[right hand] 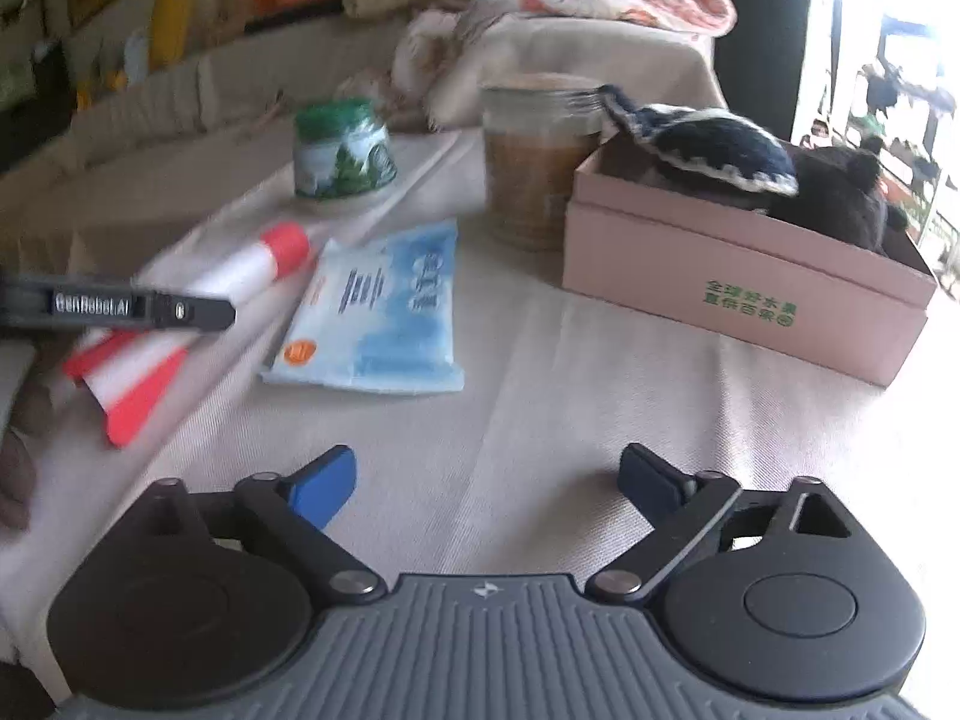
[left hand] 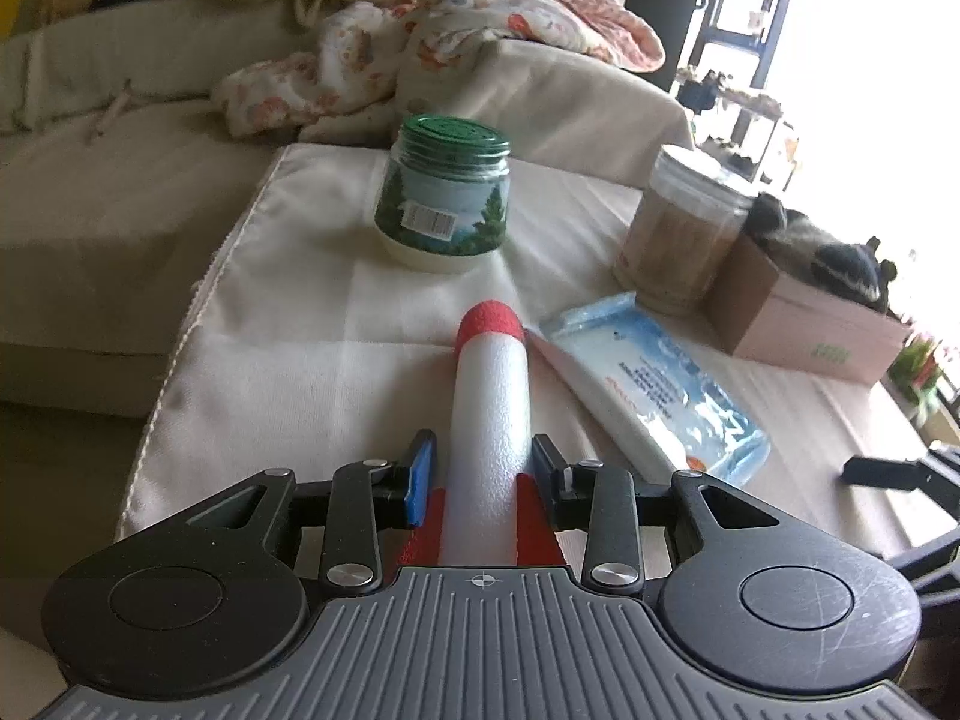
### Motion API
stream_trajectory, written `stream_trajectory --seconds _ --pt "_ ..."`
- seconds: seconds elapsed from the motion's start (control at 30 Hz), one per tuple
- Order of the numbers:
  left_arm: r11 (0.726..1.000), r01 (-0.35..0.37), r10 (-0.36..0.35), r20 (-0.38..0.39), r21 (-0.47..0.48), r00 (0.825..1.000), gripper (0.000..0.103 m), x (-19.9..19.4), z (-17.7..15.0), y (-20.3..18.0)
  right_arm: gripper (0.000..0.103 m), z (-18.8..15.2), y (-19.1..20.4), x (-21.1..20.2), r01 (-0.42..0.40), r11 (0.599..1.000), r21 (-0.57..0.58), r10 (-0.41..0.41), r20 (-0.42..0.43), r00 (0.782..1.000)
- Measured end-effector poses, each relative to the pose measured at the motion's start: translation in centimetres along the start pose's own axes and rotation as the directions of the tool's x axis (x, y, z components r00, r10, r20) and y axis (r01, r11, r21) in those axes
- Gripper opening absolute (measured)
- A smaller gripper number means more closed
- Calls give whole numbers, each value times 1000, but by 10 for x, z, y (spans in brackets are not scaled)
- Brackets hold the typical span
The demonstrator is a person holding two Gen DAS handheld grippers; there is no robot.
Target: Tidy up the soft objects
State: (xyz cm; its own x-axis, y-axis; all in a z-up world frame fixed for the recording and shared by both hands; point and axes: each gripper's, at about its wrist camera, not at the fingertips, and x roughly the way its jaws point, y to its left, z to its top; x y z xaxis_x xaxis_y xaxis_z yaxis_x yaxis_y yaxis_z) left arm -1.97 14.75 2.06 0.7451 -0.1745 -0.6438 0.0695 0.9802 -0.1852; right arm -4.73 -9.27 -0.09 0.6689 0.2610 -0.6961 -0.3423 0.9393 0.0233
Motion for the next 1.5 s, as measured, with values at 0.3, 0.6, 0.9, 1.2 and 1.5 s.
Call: stream_trajectory --seconds 0.3,0.6,0.9,1.2,1.5 --pt "994 -43 36 70 97 997 38 -1 -13 -12 103 5 0 8 2 1000 -22 -2 -22 1000" --pt "997 -30 24 81 70 996 38 -2 -15 -7 92 52 -2 26 -100 993 58 98 37 994" --pt "997 -35 29 81 75 996 38 -2 -15 -8 95 90 18 85 -124 990 68 128 -53 990" --pt "998 -24 19 82 63 996 38 -2 -15 -6 95 90 35 85 -167 986 -12 166 -74 983" --pt "998 -24 18 83 61 996 38 -2 -15 -6 75 75 21 62 -104 994 -42 101 -83 991"
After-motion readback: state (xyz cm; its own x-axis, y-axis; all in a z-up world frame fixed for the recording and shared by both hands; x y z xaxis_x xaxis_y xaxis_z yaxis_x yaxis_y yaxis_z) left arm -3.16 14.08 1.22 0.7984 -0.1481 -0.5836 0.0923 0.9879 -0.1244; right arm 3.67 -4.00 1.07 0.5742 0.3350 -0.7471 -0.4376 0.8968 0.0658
